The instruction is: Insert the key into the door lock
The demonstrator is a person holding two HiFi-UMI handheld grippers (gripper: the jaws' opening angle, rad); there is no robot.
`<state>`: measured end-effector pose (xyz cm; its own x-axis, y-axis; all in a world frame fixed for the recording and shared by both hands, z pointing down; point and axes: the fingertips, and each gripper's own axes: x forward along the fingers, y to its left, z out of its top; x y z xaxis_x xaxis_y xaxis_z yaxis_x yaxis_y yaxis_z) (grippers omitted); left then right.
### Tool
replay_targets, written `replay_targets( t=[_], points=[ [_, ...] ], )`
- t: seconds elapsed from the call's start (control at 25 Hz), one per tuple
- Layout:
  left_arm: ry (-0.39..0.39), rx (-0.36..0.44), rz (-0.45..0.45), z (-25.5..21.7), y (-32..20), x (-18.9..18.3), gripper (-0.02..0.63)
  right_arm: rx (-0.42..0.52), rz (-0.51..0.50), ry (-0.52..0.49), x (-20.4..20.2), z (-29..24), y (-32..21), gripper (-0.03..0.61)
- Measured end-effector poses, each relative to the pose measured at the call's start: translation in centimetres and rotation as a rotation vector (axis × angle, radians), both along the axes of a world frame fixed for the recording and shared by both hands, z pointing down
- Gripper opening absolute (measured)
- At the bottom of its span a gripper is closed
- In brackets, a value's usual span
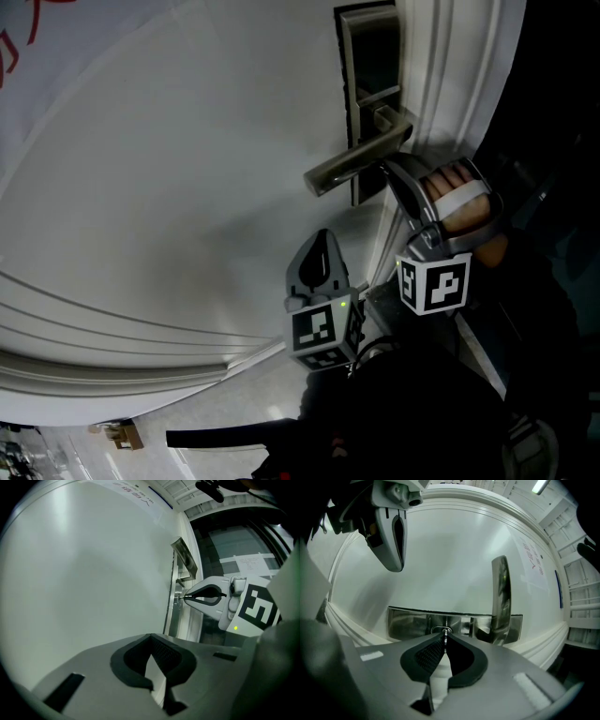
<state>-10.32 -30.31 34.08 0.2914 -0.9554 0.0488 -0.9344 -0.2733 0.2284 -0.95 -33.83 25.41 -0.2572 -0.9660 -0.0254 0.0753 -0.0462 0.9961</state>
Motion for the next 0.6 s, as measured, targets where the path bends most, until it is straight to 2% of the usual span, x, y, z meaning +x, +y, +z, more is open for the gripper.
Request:
replay_targets(
  t=[0.6],
  points=[
    [-0.005,0.005,-0.001,-0.27,0.04,-0.07,0.002,-0.002,0.003,0.002,0.06,-0.05,-0.01,0.013]
  ],
)
